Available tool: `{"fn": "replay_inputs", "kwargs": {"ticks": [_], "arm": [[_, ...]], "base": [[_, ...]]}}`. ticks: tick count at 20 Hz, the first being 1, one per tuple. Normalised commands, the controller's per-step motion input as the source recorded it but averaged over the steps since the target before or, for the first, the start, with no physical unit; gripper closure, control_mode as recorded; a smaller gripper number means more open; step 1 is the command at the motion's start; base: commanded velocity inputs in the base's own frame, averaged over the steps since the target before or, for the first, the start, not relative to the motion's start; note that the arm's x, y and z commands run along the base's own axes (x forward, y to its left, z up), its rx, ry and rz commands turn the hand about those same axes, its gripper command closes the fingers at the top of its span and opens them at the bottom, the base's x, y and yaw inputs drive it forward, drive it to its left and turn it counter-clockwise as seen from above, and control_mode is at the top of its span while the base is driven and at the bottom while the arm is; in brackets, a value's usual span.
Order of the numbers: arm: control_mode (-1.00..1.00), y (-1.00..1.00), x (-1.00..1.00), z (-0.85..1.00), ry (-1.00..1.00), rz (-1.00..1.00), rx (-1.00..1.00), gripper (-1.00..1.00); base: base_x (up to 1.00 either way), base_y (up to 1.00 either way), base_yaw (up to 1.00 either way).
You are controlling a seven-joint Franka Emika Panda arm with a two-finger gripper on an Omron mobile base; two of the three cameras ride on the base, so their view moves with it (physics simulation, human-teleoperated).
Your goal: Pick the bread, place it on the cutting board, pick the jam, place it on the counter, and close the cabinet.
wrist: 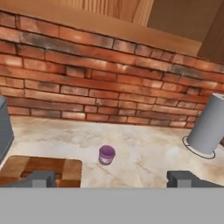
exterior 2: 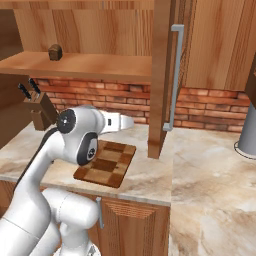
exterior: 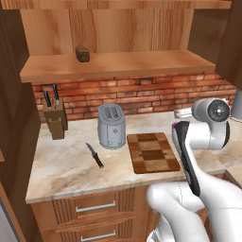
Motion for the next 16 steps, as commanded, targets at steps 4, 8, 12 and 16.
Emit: {"fn": "replay_inputs", "kwargs": {"ticks": [4, 8, 12, 16], "arm": [[-1.0, 0.37, -0.15, 0.29, 0.01, 0.0, 0.03, -1.0], [-1.0, 0.34, -0.16, 0.29, 0.0, 0.0, 0.01, -1.0], [-1.0, 0.25, -0.23, 0.37, 0.02, 0.0, 0.02, -1.0], [-1.0, 0.23, -0.27, 0.35, 0.03, 0.0, 0.01, -1.0]], "base": [[0.0, 0.0, 0.0], [0.0, 0.0, 0.0], [0.0, 0.0, 0.0], [0.0, 0.0, 0.0]]}}
